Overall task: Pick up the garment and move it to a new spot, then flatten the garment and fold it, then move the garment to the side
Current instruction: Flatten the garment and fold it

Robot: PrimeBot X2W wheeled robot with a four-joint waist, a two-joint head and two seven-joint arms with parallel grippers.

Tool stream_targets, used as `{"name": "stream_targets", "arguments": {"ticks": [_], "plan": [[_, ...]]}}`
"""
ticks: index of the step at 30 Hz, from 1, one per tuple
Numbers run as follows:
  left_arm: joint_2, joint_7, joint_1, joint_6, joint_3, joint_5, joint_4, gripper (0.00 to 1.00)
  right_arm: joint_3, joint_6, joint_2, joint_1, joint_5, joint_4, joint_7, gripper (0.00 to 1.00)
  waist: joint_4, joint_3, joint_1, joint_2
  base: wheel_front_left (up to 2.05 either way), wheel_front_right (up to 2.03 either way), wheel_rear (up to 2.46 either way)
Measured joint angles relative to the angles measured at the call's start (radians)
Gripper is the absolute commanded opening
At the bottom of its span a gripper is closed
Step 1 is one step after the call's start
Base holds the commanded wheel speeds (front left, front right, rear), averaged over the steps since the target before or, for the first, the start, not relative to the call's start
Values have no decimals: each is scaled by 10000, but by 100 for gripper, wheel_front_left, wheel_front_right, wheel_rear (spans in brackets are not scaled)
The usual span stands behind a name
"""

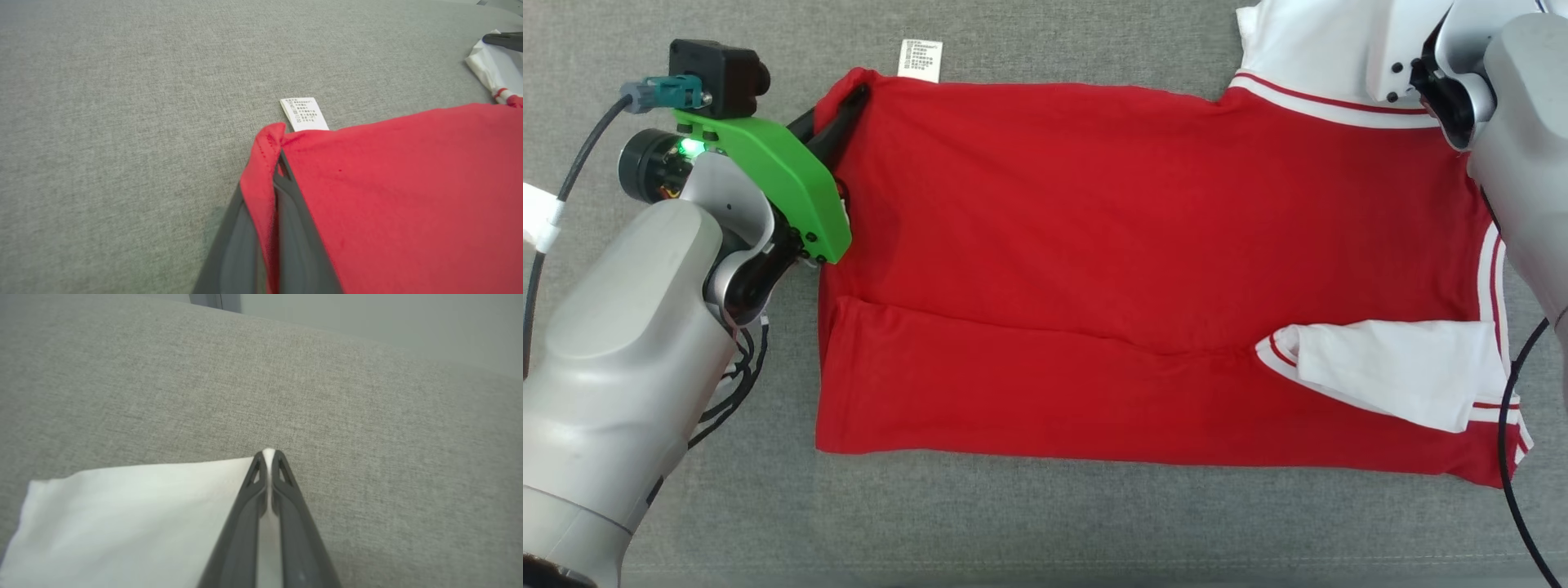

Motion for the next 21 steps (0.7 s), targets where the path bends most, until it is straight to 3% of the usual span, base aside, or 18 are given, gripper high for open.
{"name": "stream_targets", "arguments": {"ticks": [13, 21], "plan": [[311, -901, 385, -2, -119, -318, 533, 0, 500, -2, -184, 806, 520, -803, -2067, 0, -585, -997, 0, 0, 0, 0, 0], [500, -1425, 1036, 0, -186, -339, 646, 0, 993, -2, -221, 2143, 995, -2079, -3354, 0, -944, -1599, 0, 0, 0, 0, 0]]}}
